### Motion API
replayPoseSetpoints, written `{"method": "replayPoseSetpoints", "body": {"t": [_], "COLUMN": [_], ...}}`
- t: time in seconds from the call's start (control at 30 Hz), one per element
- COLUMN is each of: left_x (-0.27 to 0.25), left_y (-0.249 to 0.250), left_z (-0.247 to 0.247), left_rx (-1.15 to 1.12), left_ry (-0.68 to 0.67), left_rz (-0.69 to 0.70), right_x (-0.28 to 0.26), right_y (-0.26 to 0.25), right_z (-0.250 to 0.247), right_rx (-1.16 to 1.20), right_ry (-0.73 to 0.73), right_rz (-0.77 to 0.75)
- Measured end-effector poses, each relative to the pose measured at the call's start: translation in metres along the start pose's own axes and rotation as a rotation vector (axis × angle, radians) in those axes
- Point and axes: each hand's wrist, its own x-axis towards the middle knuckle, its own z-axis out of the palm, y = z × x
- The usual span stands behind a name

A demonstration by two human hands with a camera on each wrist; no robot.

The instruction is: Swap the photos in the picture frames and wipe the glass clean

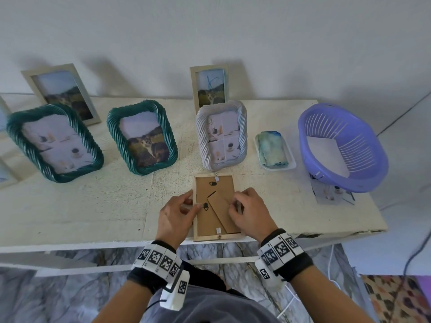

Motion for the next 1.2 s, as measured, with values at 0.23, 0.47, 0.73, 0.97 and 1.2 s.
{"method": "replayPoseSetpoints", "body": {"t": [0.23,0.47,0.73,0.97,1.2], "left_x": [0.002,0.002,0.004,0.007,0.013], "left_y": [-0.001,-0.004,0.008,0.017,0.008], "left_z": [-0.002,-0.002,0.01,0.014,0.003], "left_rx": [0.016,0.094,0.301,0.289,0.205], "left_ry": [-0.02,-0.063,0.062,0.069,-0.034], "left_rz": [0.035,0.091,0.143,0.026,0.069], "right_x": [0.005,-0.001,-0.005,-0.006,0.015], "right_y": [0.01,0.017,0.011,0.009,0.002], "right_z": [-0.013,-0.01,-0.009,-0.005,-0.014], "right_rx": [0.034,0.16,0.204,0.154,-0.006], "right_ry": [-0.081,-0.045,-0.007,0.023,-0.001], "right_rz": [-0.039,-0.044,-0.01,-0.016,0.015]}}
